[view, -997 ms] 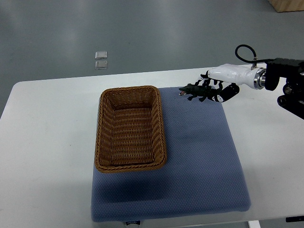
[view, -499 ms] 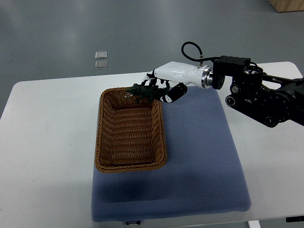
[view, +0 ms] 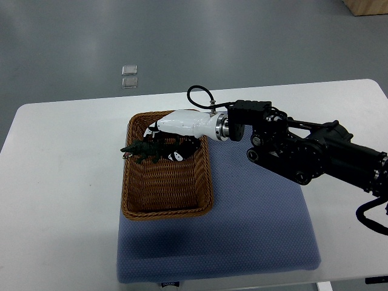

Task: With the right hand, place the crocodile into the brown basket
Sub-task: 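Lower the crocodile into the basket and open the right hand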

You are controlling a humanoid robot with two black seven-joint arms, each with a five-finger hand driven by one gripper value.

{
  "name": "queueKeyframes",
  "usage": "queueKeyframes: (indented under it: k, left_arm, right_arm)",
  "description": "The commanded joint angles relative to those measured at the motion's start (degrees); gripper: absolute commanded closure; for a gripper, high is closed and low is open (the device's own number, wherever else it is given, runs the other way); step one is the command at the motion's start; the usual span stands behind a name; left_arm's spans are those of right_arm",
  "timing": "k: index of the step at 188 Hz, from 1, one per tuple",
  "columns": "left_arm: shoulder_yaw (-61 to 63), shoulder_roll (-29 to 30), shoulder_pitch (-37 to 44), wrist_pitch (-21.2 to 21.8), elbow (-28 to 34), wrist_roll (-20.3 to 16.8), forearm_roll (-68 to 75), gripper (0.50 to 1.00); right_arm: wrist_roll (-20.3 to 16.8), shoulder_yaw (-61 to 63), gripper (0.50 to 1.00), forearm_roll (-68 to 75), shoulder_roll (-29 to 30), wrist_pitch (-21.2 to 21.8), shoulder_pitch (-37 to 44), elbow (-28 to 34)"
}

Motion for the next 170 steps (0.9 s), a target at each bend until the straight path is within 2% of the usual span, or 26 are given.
queueKeyframes:
  k: [1, 88, 119, 141, 154, 170]
  left_arm:
    - [0.00, 0.00, -0.01, -0.01, -0.05, 0.00, 0.00, 0.500]
    - [0.00, 0.00, -0.01, -0.01, -0.05, 0.00, 0.00, 0.500]
    - [0.00, 0.00, -0.01, -0.01, -0.05, 0.00, 0.00, 0.500]
    - [0.00, 0.00, -0.01, -0.01, 0.04, 0.00, 0.00, 0.500]
    - [0.00, 0.00, -0.01, -0.01, -0.05, 0.00, 0.00, 0.500]
    - [0.00, 0.00, -0.01, -0.01, -0.05, 0.00, 0.00, 0.500]
  right_arm:
    - [0.03, -0.37, 0.942, -0.16, 0.41, -0.06, -0.44, -1.20]
    - [0.21, -2.31, 0.922, -0.42, 0.15, -1.38, -0.97, -2.34]
    - [0.21, -2.22, 0.791, -0.33, 0.15, -2.17, -1.06, -2.43]
    - [0.21, -2.22, 0.781, -0.33, -0.03, -2.17, -1.06, -2.43]
    - [0.21, -2.13, 0.746, -0.24, -0.12, -2.17, -1.06, -2.43]
    - [0.21, -2.04, 0.742, -0.24, -0.21, -2.17, -1.06, -2.43]
